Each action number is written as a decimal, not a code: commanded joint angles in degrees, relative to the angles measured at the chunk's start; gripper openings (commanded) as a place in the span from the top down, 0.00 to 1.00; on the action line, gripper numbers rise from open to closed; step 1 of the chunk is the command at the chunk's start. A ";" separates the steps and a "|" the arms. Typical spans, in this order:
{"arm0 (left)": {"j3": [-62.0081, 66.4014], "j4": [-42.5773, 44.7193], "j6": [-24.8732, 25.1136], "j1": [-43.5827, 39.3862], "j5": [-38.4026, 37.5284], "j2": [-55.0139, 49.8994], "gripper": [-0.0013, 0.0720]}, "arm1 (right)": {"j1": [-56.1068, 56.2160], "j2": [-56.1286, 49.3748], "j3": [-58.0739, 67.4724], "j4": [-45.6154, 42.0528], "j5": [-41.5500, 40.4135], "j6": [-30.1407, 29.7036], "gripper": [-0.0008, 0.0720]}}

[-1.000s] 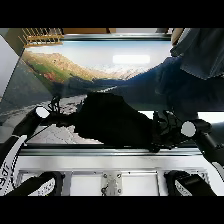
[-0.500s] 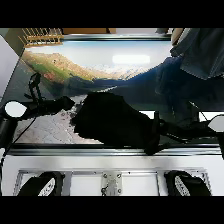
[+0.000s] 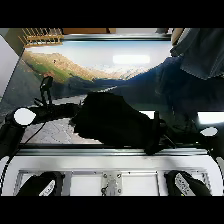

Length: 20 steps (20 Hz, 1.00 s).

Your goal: Fold the clothes and pants, and hang the long-sleeved shirts on hangers.

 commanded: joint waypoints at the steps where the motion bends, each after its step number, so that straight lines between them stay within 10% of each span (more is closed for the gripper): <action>1: -0.48 -0.09 -0.07 -1.29 1.20 0.09 0.97 | -0.07 -8.44 -1.51 10.40 -3.02 -10.86 0.00; 11: -0.48 -0.48 -1.53 -1.29 0.98 0.09 0.97 | 15.65 -21.03 -1.38 34.64 -8.24 -25.90 0.05; 14: -0.48 -0.46 -1.53 -1.29 0.98 0.09 0.97 | 16.24 -21.00 -1.27 38.14 -8.39 -29.94 0.93; 20: -0.48 -0.46 -1.57 -1.29 0.98 0.09 0.97 | 13.64 -18.16 9.55 30.27 -7.98 -24.02 0.97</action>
